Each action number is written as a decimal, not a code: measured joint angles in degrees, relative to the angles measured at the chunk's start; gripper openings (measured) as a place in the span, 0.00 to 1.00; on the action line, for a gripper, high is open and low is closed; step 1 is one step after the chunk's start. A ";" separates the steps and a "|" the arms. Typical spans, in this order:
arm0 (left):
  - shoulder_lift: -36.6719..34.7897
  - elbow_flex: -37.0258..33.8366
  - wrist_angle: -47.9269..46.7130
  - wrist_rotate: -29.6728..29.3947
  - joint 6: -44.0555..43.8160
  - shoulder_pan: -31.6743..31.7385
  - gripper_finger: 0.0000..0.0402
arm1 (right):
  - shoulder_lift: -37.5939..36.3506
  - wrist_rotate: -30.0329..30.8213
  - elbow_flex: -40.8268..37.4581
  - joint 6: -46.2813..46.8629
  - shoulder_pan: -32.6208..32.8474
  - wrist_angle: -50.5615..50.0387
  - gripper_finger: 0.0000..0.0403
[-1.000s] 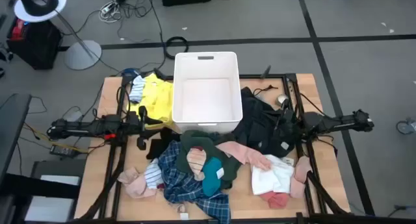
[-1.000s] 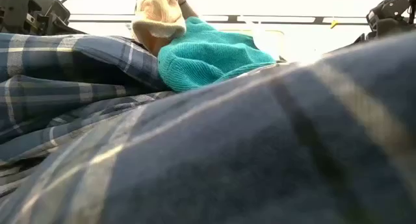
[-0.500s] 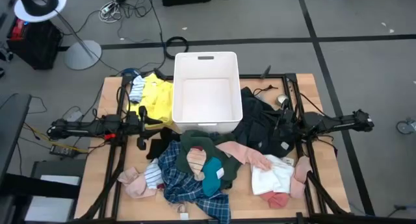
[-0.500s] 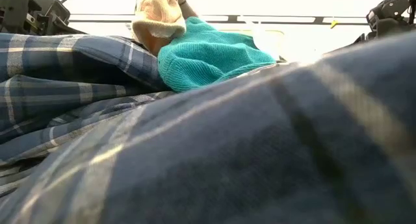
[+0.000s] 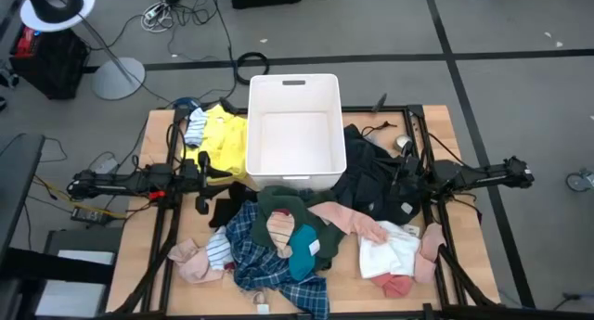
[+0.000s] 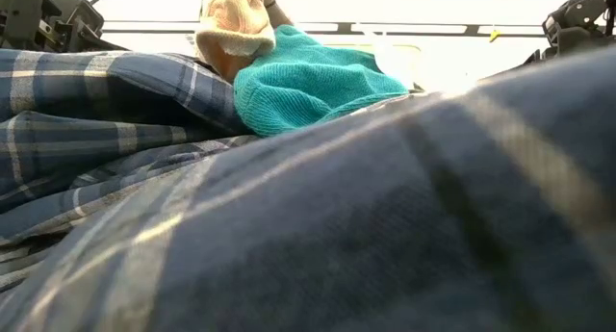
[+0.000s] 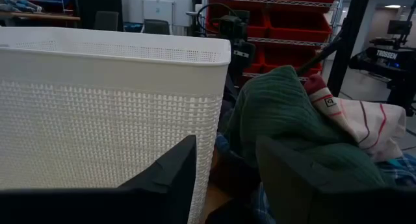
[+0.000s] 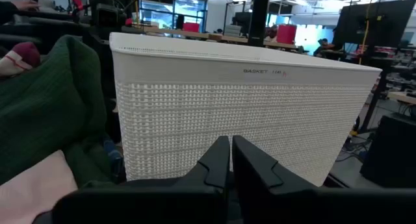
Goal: Sort clothes
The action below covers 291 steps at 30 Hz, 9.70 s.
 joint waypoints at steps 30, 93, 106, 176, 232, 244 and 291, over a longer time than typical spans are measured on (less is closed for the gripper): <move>-0.01 0.00 0.00 -0.02 0.01 0.00 0.41 | 0.01 0.01 0.02 -0.01 0.00 0.00 0.05; 0.00 -0.01 0.00 -0.01 0.02 0.00 0.41 | 0.00 0.00 0.00 0.00 0.00 0.00 0.05; -0.01 -0.01 0.00 -0.01 0.02 -0.01 0.41 | 0.00 0.01 0.02 -0.01 0.01 0.00 0.05; -0.02 0.00 0.00 -0.01 0.01 -0.01 0.41 | 0.01 0.01 0.02 -0.02 0.01 0.00 0.05; -0.02 -0.02 0.00 0.00 0.00 0.00 0.41 | 0.02 0.01 0.02 -0.02 0.00 0.00 0.05; -0.01 -0.02 2.05 -0.44 10.39 -0.01 0.41 | 0.02 0.02 0.02 -0.01 0.00 0.00 0.05; -0.01 0.00 2.60 -0.46 10.51 -0.01 0.41 | 33.04 -3.04 32.93 43.82 13.28 -47.50 0.00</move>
